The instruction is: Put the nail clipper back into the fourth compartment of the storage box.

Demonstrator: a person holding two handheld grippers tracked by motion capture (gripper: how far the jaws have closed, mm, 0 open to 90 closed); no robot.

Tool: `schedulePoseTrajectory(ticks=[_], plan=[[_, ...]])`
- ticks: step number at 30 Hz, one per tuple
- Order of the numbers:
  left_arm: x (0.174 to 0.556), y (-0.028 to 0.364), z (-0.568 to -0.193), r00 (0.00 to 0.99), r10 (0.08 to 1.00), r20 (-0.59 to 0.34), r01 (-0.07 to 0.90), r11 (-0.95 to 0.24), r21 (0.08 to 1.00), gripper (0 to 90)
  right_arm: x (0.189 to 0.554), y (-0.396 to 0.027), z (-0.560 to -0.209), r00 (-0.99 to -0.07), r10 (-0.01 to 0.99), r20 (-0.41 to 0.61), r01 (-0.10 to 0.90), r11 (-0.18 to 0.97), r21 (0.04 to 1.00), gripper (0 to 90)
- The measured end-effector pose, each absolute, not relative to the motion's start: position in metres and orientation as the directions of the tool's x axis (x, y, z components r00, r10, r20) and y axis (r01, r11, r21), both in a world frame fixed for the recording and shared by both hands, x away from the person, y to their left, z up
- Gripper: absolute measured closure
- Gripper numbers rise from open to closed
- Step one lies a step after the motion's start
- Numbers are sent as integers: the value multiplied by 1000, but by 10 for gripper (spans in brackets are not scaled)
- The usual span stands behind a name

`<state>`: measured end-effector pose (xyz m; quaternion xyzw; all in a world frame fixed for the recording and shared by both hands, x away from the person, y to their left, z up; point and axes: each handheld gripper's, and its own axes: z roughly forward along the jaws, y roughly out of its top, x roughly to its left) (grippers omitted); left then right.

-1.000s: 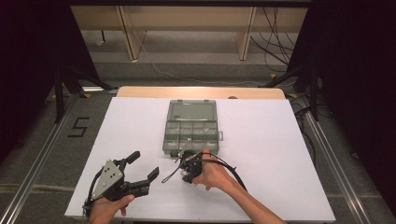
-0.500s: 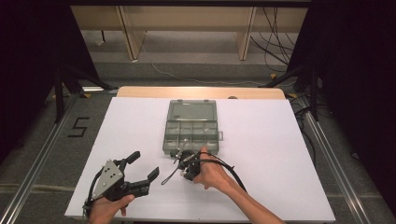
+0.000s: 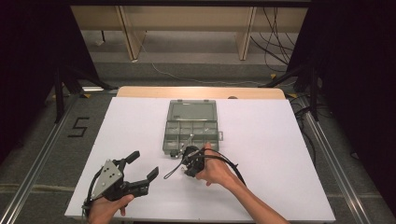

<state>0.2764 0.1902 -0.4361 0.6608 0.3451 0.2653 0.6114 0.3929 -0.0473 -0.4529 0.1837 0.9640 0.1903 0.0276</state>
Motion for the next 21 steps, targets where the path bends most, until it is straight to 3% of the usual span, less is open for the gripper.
schedulePoseTrajectory(ticks=[11,21], plan=[[276,189,-436,624,778,-71,132,-16,991,156,402,-64,-433,-918,395,43,363,792,491,774],[276,190,-436,621,781,-74,136,-15,991,156,419,-87,-411,-881,472,-18,365,705,609,774]])
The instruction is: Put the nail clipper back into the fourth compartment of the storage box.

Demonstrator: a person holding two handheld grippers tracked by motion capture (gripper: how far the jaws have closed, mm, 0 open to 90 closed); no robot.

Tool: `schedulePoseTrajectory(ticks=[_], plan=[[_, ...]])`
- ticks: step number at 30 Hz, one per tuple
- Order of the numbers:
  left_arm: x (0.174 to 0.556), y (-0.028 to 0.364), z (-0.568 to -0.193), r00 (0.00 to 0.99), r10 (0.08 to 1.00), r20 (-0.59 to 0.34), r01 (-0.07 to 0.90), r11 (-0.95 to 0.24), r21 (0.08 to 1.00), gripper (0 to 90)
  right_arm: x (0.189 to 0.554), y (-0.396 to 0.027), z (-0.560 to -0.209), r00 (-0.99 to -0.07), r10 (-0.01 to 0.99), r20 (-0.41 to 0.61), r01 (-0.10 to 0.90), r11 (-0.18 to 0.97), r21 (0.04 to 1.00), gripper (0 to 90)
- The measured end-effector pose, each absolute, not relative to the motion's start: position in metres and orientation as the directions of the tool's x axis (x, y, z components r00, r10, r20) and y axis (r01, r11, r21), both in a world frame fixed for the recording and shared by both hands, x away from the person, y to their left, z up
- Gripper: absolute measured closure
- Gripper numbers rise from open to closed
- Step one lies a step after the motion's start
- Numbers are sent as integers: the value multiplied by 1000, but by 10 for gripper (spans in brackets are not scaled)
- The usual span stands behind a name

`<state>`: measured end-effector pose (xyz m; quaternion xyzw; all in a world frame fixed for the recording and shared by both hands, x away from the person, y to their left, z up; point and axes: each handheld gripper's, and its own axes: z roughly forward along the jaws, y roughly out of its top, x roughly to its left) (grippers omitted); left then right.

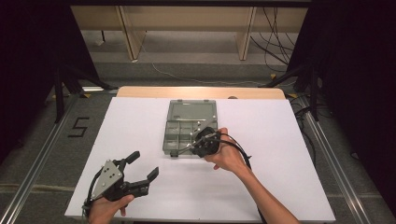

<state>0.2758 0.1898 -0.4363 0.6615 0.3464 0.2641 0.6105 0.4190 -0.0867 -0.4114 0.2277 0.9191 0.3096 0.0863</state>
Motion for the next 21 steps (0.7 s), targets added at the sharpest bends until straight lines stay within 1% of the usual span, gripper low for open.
schedulePoseTrajectory(ticks=[1,3,6,7,11,14,16,21], plan=[[276,190,-436,621,781,-74,136,-15,991,156,419,-87,-411,-881,472,-18,365,705,609,774],[276,190,-437,621,780,-74,137,-16,990,156,425,-95,-408,-856,516,-25,380,663,645,774],[276,190,-436,621,781,-73,139,-19,990,156,430,-101,-406,-845,533,-36,380,647,661,774],[276,190,-437,620,781,-73,133,-13,991,156,434,-107,-405,-832,553,-49,378,629,679,775],[276,190,-437,621,780,-72,131,-13,991,156,440,-115,-404,-817,575,-47,386,606,695,774],[276,189,-437,620,781,-78,135,-8,991,156,447,-122,-406,-791,610,-46,398,570,719,774],[277,189,-437,620,781,-76,133,-8,991,156,449,-124,-406,-790,612,-36,409,571,711,774],[276,189,-437,619,782,-77,133,-8,991,156,461,-134,-410,-756,653,-40,423,534,733,774]])
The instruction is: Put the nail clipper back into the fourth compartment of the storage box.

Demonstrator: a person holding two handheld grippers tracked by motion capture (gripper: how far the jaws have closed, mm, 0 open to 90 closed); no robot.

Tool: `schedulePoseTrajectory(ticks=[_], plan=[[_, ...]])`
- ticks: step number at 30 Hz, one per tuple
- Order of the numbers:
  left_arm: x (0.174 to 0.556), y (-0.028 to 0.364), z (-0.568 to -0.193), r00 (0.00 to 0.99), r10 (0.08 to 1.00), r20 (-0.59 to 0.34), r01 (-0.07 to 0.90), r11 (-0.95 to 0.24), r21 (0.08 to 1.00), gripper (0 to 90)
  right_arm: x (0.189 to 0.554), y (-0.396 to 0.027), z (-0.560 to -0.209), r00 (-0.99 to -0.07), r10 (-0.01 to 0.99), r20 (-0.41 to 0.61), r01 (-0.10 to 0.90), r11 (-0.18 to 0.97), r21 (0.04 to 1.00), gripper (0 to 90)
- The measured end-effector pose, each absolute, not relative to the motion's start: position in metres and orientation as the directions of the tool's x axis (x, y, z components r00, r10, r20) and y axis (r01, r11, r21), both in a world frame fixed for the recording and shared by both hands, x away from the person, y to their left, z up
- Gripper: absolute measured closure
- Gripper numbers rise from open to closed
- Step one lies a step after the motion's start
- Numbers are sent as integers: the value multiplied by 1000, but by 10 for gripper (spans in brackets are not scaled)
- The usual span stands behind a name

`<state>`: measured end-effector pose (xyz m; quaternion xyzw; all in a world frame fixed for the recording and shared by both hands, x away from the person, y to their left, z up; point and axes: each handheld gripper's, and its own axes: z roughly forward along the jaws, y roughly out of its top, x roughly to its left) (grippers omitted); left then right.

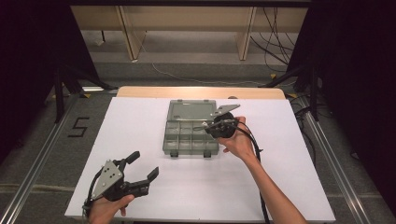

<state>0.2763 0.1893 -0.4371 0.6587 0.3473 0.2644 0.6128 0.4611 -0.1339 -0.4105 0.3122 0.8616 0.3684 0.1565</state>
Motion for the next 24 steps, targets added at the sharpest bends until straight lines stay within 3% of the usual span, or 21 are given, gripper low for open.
schedulePoseTrajectory(ticks=[24], plan=[[275,190,-437,617,783,-76,138,-12,990,156,492,-144,-433,-715,699,-12,437,461,772,774]])
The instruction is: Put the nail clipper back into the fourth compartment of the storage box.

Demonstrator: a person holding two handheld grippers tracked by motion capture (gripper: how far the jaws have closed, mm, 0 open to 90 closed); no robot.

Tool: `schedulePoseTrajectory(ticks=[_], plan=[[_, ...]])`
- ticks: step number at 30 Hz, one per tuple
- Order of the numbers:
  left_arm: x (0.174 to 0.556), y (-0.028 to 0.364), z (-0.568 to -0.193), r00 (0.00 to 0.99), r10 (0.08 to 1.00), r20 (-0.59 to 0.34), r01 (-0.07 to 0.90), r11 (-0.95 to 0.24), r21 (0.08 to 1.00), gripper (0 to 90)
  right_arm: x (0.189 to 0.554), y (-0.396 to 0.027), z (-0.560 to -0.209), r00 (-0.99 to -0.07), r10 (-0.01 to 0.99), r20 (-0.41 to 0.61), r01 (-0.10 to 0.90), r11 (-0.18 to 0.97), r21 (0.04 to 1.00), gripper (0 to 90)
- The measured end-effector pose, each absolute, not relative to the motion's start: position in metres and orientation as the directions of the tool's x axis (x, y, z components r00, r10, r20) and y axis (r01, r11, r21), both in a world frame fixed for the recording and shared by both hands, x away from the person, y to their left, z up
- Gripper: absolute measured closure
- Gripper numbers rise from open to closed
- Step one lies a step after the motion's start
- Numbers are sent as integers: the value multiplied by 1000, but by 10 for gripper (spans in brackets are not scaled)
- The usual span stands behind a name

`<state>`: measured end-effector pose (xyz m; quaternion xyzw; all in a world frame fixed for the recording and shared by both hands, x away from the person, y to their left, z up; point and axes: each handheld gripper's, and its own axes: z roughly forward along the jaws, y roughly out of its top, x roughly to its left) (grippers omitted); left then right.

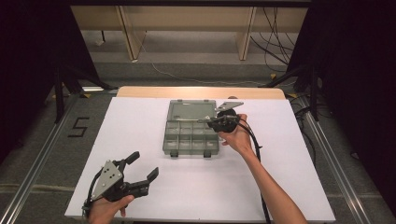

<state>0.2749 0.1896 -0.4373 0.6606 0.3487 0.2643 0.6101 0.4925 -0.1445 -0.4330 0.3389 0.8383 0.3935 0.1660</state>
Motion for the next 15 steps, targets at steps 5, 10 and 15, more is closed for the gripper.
schedulePoseTrajectory(ticks=[5,10,15], plan=[[275,190,-437,617,783,-77,139,-12,990,156,496,-144,-436,-713,701,-9,435,452,779,774],[275,190,-437,618,782,-78,138,-11,990,156,498,-143,-440,-706,708,4,449,443,776,773],[275,190,-437,618,782,-79,137,-8,991,156,499,-141,-442,-712,702,4,447,450,773,773]])
